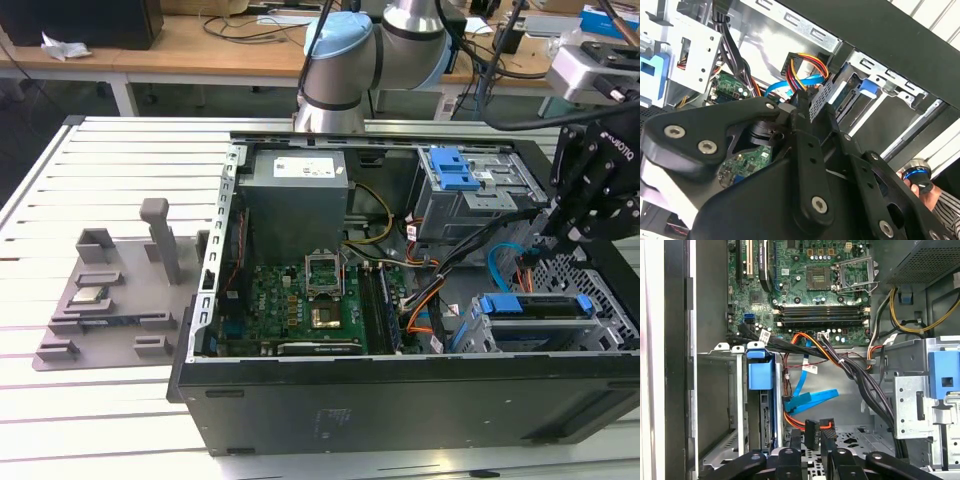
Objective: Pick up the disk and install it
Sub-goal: 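Insert the first disk wire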
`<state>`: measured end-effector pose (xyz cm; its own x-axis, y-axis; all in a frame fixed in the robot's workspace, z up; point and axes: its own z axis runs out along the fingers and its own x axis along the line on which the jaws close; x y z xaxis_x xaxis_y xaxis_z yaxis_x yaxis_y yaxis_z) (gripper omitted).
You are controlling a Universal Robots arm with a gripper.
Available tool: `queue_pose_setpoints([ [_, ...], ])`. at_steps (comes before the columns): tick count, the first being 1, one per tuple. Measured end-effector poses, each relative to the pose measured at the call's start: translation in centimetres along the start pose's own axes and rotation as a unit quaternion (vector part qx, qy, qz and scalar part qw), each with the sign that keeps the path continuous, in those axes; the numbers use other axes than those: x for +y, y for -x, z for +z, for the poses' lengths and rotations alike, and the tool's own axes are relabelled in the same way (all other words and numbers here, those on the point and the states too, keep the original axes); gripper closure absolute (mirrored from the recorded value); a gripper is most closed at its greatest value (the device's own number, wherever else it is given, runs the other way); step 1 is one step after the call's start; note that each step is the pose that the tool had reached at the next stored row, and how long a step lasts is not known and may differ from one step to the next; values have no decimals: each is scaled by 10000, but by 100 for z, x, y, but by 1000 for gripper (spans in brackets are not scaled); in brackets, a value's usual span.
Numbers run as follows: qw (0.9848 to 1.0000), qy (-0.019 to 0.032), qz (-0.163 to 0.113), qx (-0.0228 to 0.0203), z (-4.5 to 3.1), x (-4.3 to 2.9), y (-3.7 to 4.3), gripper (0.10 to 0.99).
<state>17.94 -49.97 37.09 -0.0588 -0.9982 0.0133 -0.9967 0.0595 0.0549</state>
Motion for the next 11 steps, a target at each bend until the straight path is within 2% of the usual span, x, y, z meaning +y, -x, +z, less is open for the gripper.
queue_pose_setpoints([
  [4,10000,-4,4,71,55,-2,24,788],
  [6,10000,-6,5,98,106,-2,55,788],
  [11,9999,-9,8,150,153,3,55,788],
])
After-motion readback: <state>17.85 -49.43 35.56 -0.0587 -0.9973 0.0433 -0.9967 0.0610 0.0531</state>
